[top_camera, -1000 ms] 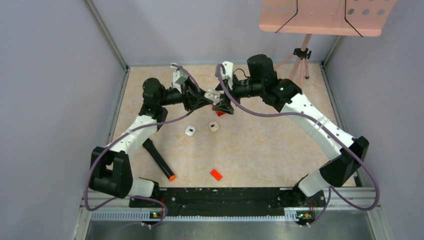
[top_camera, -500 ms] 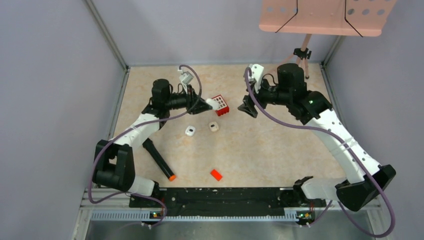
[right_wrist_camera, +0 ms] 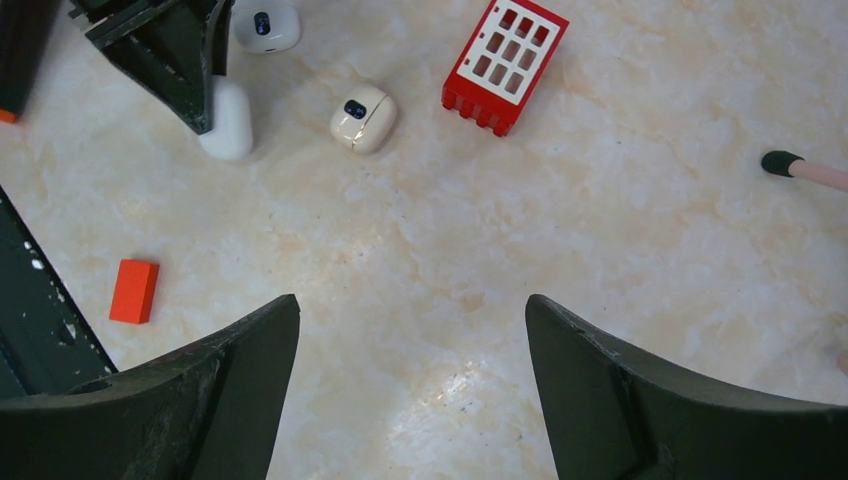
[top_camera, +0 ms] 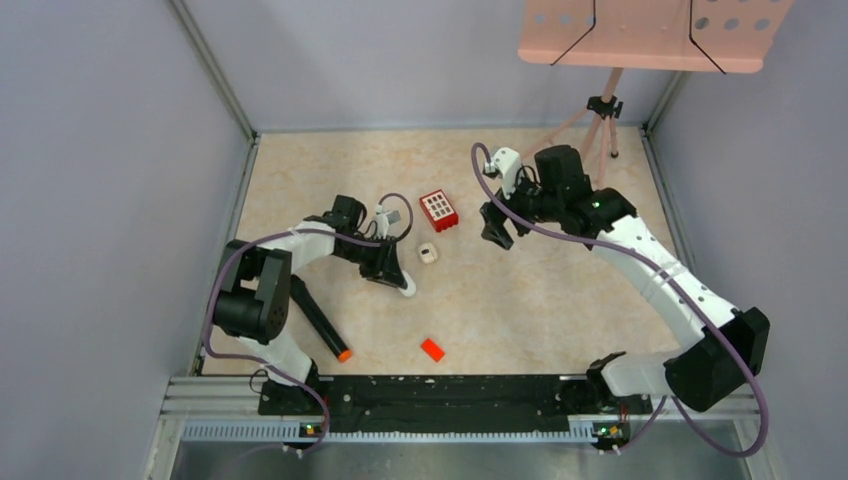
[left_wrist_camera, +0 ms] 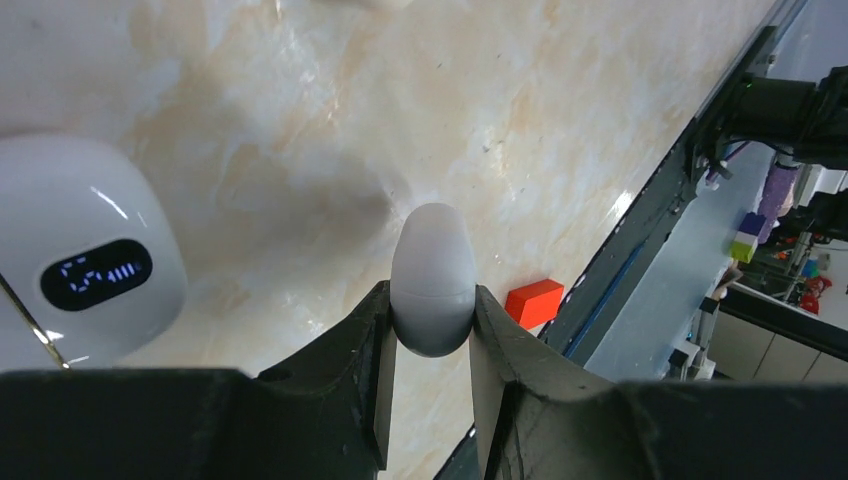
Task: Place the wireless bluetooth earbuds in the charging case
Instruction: Place the charging case at the center of the board, then reset both arms
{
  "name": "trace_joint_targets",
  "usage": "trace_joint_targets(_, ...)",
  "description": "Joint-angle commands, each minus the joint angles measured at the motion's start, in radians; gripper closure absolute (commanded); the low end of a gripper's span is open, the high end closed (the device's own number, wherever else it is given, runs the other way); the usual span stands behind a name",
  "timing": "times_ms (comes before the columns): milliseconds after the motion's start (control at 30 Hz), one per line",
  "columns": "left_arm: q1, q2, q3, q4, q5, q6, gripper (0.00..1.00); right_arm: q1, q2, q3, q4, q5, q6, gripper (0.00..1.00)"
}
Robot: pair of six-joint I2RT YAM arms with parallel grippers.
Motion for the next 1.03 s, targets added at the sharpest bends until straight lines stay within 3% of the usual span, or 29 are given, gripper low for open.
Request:
trace_joint_targets(0, -0.012, 0.014, -0.005, -0.050, -0.050, 0.039, 0.88, 0.001, 0.004, -0.017, 0.068, 0.054, 0.067, 0.17)
trace_joint_targets(100, -0.022, 0.020, 0.018, -0.070, -0.132, 0.052, 0.70, -0.001, -0.003, -0.033, 0.084, 0.081, 0.090, 0.14)
trace_joint_targets(133, -0.023, 0.018, 0.029, -0.083, -0.149, 0.065, 0.53, -0.001, -0.006, -0.035, 0.090, 0.088, 0.095, 0.11)
trace_joint_targets(267, -0.023, -0.015, 0.100, -0.189, -0.178, 0.109, 0.16, -0.007, -0.005, -0.028, 0.095, 0.089, 0.106, 0.05)
trace_joint_targets(300, -0.022, -0.026, 0.120, -0.224, -0.183, 0.124, 0.12, -0.008, -0.002, -0.020, 0.095, 0.081, 0.110, 0.03)
trace_joint_targets(433, -0.017, -0.126, 0.186, -0.300, -0.216, 0.172, 0.08, -0.009, 0.008, 0.018, 0.141, 0.056, 0.165, 0.01)
trace_joint_targets(500, -0.006, -0.215, 0.203, -0.258, -0.251, 0.163, 0.06, -0.008, 0.024, 0.045, 0.180, 0.130, 0.249, 0.01)
trace_joint_targets(600, 0.019, -0.374, 0.197, -0.102, -0.382, 0.094, 0.01, -0.009, 0.065, 0.126, 0.176, 0.284, 0.325, 0.01)
trace_joint_targets(733, 0.030, -0.564, 0.124, 0.227, -0.746, -0.049, 0.01, -0.008, 0.105, 0.250, 0.135, 0.442, 0.378, 0.01)
trace_joint_targets(1000, 0.084, -0.574, 0.196, 0.240, -0.857, -0.034, 0.01, -0.007, 0.111, 0.341, 0.070, 0.492, 0.398, 0.01)
